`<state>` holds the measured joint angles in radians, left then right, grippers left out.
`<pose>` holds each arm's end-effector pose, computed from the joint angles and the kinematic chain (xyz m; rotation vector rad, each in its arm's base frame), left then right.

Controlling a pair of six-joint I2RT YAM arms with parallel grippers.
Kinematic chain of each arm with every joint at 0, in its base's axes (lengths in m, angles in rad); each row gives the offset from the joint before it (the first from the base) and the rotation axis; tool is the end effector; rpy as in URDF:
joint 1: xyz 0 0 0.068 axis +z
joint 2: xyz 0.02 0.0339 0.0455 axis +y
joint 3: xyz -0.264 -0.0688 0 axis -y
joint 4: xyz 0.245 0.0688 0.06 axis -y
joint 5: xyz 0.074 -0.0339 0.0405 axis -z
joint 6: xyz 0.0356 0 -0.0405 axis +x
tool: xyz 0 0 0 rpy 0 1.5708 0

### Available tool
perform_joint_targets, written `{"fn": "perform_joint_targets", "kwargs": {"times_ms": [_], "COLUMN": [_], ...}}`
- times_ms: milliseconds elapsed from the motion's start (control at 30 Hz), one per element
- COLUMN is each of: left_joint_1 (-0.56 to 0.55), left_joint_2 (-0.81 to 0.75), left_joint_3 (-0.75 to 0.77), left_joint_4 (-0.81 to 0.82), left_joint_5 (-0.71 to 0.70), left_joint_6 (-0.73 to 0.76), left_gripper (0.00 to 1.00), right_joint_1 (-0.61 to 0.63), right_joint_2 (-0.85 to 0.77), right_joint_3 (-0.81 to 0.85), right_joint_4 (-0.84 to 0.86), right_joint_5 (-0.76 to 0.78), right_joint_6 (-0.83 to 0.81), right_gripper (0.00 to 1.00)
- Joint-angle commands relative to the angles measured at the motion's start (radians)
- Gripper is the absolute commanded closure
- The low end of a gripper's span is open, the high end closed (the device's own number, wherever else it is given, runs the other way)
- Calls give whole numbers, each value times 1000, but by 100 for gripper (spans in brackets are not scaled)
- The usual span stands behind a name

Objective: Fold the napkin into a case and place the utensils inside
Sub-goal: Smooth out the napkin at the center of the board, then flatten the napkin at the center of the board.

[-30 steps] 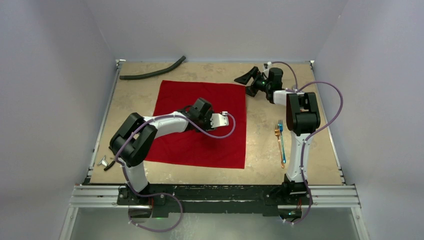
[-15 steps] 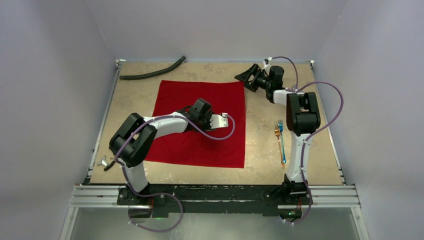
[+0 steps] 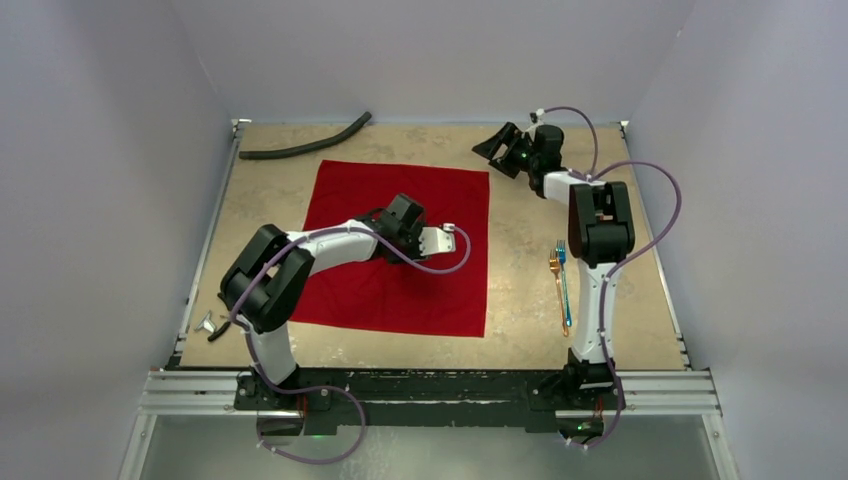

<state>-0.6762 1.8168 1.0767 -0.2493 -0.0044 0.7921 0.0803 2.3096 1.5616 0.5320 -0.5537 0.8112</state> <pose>0.2854 -0.2288 0.1570 1.7145 1.9024 0.0500 0.5169 0.0604 0.1637 0.2664 1.8804 1.1168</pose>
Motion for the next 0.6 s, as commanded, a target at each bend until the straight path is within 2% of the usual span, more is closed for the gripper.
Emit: {"fn": "perform_joint_targets", "kwargs": {"times_ms": [0,167,233,400,567], "left_joint_1": [32,176,228,309,429], "left_joint_2": [15,-2,4,18,107], "left_joint_3": [133,396,477,461,475], "left_joint_4": [-165,-319,-356,-267,-240], "left_joint_5": [51,235,250,107,92], "left_joint_6": [-124,-291,-293,-189,-194], "left_gripper": [56,50,49,49,52], "right_joint_1": [48,136,188,354,388], "right_joint_2": [-172,-286,-314,-388,-431], "right_joint_3": [35,-49,-88,-240,-423], "right_joint_4": [-170,-248,-291,-346,-363], "right_joint_5": [250,374,412,476,411], "right_joint_6": [-192,-257,-249,-184,-118], "right_gripper": [15,24,28,45,55]}}
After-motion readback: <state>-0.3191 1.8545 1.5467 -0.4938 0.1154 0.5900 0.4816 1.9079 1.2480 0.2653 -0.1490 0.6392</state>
